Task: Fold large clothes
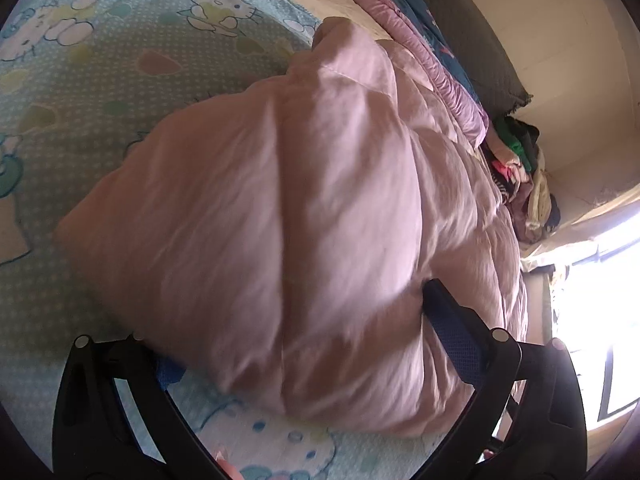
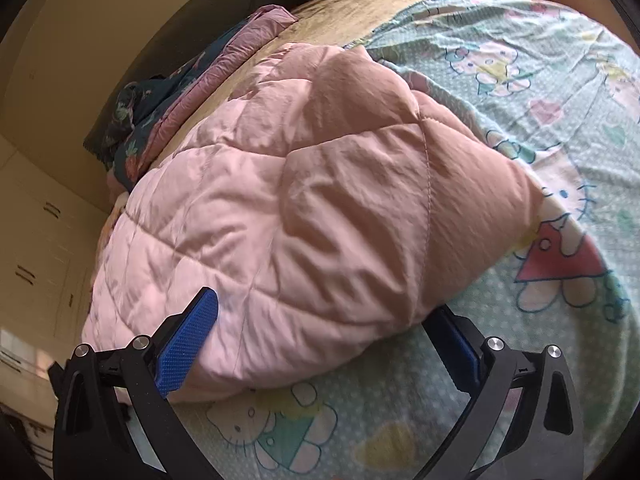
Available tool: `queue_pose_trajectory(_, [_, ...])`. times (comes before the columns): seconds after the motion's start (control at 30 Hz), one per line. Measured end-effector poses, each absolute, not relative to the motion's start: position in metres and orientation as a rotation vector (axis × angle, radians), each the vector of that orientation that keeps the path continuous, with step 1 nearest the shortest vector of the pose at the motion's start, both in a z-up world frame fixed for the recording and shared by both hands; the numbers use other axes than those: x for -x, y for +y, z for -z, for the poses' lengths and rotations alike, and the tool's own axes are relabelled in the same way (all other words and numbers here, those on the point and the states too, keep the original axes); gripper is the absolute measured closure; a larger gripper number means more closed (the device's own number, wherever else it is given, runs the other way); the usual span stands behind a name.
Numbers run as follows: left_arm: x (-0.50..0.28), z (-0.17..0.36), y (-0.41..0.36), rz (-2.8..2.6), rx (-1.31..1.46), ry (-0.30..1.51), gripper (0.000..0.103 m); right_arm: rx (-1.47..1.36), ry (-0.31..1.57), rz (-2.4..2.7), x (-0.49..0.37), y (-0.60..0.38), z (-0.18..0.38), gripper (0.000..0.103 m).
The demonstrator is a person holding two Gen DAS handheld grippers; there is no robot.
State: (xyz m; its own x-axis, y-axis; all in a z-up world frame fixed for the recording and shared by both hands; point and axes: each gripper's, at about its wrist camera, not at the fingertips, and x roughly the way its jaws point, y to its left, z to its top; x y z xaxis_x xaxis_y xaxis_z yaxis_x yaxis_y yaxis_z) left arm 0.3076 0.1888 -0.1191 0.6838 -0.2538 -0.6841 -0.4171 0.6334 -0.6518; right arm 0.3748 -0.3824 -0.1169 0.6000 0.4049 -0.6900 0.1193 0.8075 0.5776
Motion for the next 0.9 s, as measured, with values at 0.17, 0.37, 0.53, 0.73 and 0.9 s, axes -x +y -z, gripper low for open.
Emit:
queue_pose_trajectory(0.17, [-0.317, 0.124, 0.189, -0.103, 0.922, 0.802, 0.008, -0.702, 0.919, -0.208, -0.397, -0.387, 0.129, 0.004])
queue_pose_trajectory(0.37, [-0.324, 0.121, 0.183, -0.109, 0.87, 0.777, 0.011, -0.681, 0.885, -0.251, -0.412, -0.384, 0.13, 0.008])
queue_pose_trajectory(0.53, [-0.329, 0.106, 0.171, -0.094, 0.771, 0.761, 0.04, -0.649, 0.867, -0.312, -0.412, -0.38, 0.122, 0.035])
queue_pose_trajectory(0.73, [-0.337, 0.072, 0.144, -0.119, 0.553, 0.738, 0.07, -0.504, 0.836, -0.337, -0.408, -0.368, 0.096, 0.06])
queue_pose_trajectory(0.9, [-0.337, 0.05, 0.132, -0.124, 0.462, 0.725, 0.075, -0.379, 0.801, -0.345, -0.404, -0.355, 0.068, 0.067])
